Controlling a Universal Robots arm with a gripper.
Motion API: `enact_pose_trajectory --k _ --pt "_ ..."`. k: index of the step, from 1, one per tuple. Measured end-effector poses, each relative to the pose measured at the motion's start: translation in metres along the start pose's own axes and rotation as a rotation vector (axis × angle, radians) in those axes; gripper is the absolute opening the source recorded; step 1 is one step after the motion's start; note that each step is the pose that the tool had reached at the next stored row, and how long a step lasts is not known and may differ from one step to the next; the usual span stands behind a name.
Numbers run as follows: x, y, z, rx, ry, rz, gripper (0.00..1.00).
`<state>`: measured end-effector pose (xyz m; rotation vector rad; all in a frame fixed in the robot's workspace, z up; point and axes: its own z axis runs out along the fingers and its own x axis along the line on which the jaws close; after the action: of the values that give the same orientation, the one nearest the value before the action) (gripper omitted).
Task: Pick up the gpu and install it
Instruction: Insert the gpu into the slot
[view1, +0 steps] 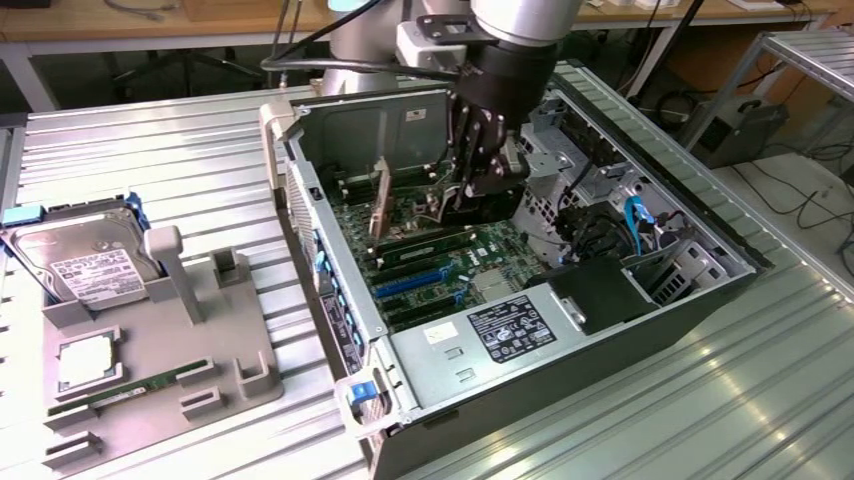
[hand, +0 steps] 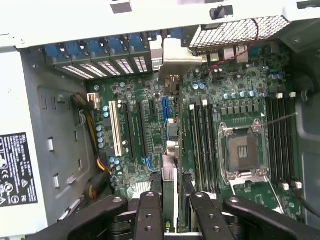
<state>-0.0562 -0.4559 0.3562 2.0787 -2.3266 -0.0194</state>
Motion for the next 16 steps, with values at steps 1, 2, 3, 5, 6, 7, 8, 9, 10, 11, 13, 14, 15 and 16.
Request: enact_pose_trajectory --k 1,2,3,5,6,7,8,9,10,11,13,14,15,16 --pt "0.0 0.0015 0.0019 0.0 0.0001 -0.002 0.26" --pt "0.0 0.0025 0.0035 0.0001 0.0002 -0.004 0.26" --pt "0.0 0.0032 0.0054 0.0004 0.0001 -0.007 0.26" --pt "0.0 0.0032 0.0059 0.0005 0.0003 -0.007 0.26" --pt "0.0 0.0033 0.0059 0.0005 0.0003 -0.007 0.26" --pt "0.0 0.0033 0.0062 0.0005 0.0001 -0.007 0.26" --pt "0.0 0.0033 0.0069 0.0008 -0.0003 -0.007 0.26" --pt "0.0 0.0034 0.0083 0.0014 -0.0001 -0.007 0.26" --pt "0.0 0.0035 0.0095 0.0024 -0.0001 -0.008 0.26" --pt "0.0 0.0035 0.0109 0.0036 -0.0002 -0.01 0.26" --pt "0.001 0.0115 0.0244 0.0072 0.0 -0.038 0.26" --pt "0.001 0.0143 0.0265 0.0073 0.0005 -0.046 0.26" --pt "0.002 0.0169 0.0291 0.0074 0.0014 -0.062 0.26" --pt "0.002 0.0179 0.0304 0.0075 0.0018 -0.071 0.26"
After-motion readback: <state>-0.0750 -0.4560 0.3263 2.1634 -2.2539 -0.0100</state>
